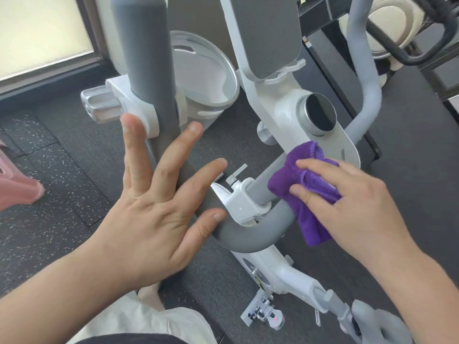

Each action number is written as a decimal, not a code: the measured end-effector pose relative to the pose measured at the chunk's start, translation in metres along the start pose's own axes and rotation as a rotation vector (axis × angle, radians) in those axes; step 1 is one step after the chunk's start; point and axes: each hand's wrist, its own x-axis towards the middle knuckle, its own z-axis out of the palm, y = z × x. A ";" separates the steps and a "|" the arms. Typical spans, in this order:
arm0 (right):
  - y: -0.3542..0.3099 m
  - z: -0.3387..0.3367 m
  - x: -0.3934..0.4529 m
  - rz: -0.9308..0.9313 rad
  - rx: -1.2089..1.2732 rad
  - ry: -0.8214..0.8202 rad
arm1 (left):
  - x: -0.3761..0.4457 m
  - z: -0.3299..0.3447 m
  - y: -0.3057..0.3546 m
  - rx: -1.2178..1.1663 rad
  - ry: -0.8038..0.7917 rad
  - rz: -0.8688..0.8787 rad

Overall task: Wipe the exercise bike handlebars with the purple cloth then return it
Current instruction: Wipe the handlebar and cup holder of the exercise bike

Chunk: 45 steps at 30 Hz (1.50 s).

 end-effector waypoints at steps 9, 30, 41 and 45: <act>-0.018 -0.014 0.024 -0.008 -0.205 -0.296 | -0.001 0.002 -0.002 0.004 0.016 0.030; -0.013 0.015 -0.043 -0.092 0.305 -0.119 | -0.002 0.007 -0.004 -0.003 0.003 0.007; 0.053 0.052 -0.047 0.019 0.325 0.460 | -0.002 0.008 -0.003 -0.031 -0.040 -0.032; 0.024 0.088 -0.094 -0.059 0.446 0.528 | -0.004 0.007 -0.004 -0.052 -0.087 -0.056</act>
